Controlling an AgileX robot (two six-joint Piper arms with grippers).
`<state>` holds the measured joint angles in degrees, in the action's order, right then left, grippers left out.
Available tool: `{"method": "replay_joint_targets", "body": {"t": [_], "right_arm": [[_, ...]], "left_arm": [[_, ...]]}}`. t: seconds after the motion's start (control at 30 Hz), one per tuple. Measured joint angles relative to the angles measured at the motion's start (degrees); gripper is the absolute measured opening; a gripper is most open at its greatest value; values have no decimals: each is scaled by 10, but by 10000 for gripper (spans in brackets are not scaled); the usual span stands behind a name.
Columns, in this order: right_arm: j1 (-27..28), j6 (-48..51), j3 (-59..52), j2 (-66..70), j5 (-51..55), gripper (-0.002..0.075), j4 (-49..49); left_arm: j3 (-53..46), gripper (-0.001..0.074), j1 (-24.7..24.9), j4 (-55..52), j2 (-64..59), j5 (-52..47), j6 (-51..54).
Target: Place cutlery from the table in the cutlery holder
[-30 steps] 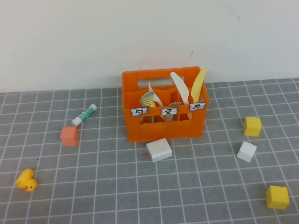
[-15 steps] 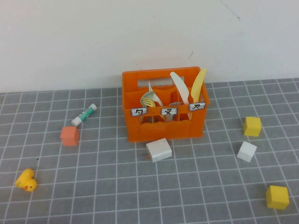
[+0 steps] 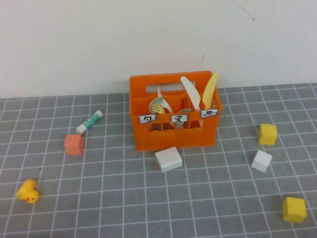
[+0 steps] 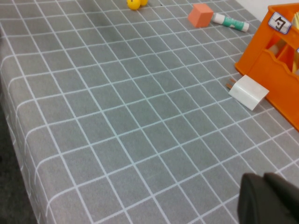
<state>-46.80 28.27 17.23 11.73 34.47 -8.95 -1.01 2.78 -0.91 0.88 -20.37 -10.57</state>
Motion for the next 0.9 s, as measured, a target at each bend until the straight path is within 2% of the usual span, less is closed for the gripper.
{"method": "replay_joint_targets", "body": {"t": [0.47, 0.53, 0.63, 0.8, 0.9], "right_arm": [[0, 3, 0, 0, 0, -1, 0], [15, 4, 0, 0, 1, -1, -3], [86, 7, 0, 0, -2, -1, -6], [246, 12, -1, -12, -23, -1, 0], [306, 13, -5, -36, -40, -1, 17]], "left_arm": [[0, 0, 0, -2, 0, 2, 0], [0, 0, 0, -2, 0, 2, 0], [0, 0, 0, -3, 0, 2, 0], [0, 0, 0, -3, 0, 2, 0], [0, 0, 0, -3, 0, 2, 0]]}}
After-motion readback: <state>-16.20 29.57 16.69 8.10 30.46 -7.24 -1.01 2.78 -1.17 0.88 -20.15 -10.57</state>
